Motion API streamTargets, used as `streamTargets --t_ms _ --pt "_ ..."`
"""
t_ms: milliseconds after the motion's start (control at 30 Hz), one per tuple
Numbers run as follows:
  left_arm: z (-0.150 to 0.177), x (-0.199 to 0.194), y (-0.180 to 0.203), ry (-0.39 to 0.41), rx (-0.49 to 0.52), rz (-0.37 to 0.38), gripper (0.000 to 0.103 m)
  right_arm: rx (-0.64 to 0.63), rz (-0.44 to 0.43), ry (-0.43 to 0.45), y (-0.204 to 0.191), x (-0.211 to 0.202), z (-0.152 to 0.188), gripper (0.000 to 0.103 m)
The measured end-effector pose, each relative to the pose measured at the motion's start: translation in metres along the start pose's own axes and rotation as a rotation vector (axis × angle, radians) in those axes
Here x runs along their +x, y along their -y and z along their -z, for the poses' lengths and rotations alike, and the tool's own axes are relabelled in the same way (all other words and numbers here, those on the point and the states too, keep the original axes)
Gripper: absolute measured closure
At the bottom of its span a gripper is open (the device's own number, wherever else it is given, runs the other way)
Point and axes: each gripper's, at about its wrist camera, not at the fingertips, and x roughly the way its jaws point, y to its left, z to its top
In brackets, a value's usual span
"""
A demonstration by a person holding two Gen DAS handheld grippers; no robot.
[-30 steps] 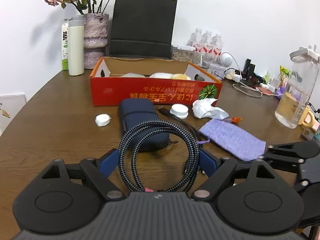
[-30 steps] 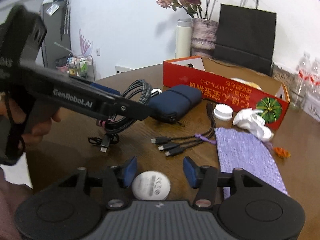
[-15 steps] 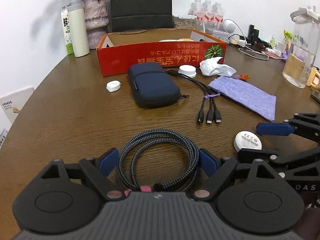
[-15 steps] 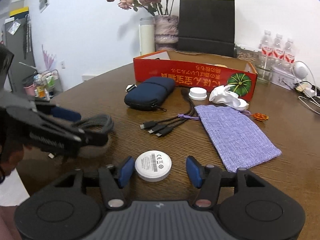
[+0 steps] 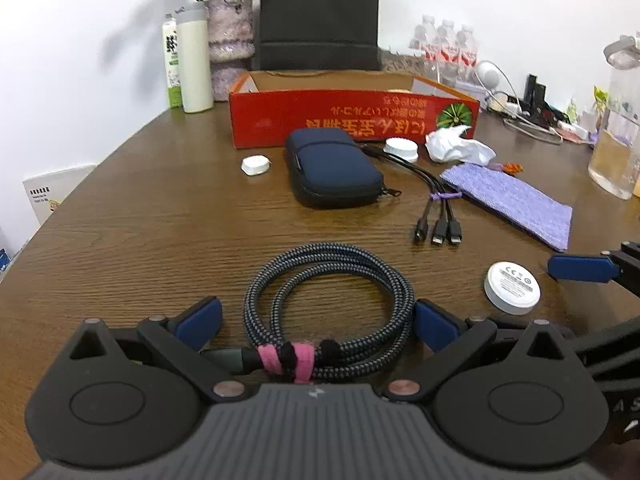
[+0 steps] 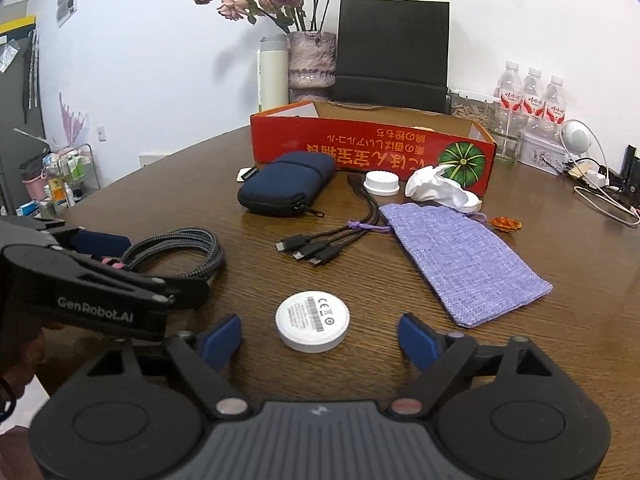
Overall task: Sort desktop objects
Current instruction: 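Close the right gripper on the white round charger puck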
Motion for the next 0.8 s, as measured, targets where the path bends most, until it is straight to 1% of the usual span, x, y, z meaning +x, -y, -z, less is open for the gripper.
streamTargets --t_ms 67,100,267,800 --pt "0.0014 -0.0004 -0.0001 0.015 -0.003 -0.001 0.000 0.000 -0.002 -0.002 -0.0013 0.0002 0.0005 0.008" --pt "0.0015 -0.0007 -0.0003 0.017 -0.005 -0.001 0.000 0.002 0.000 -0.001 -0.0014 0.0000 0.0007 0.008" --pt "0.0010 0.0000 -0.0014 0.014 -0.004 0.003 0.000 0.016 0.011 -0.009 -0.0012 0.0015 0.0009 0.000" --pt "-0.0001 0.0007 -0.0008 0.010 -0.001 -0.004 0.000 0.018 0.007 -0.013 -0.0008 0.0018 0.0001 0.000"
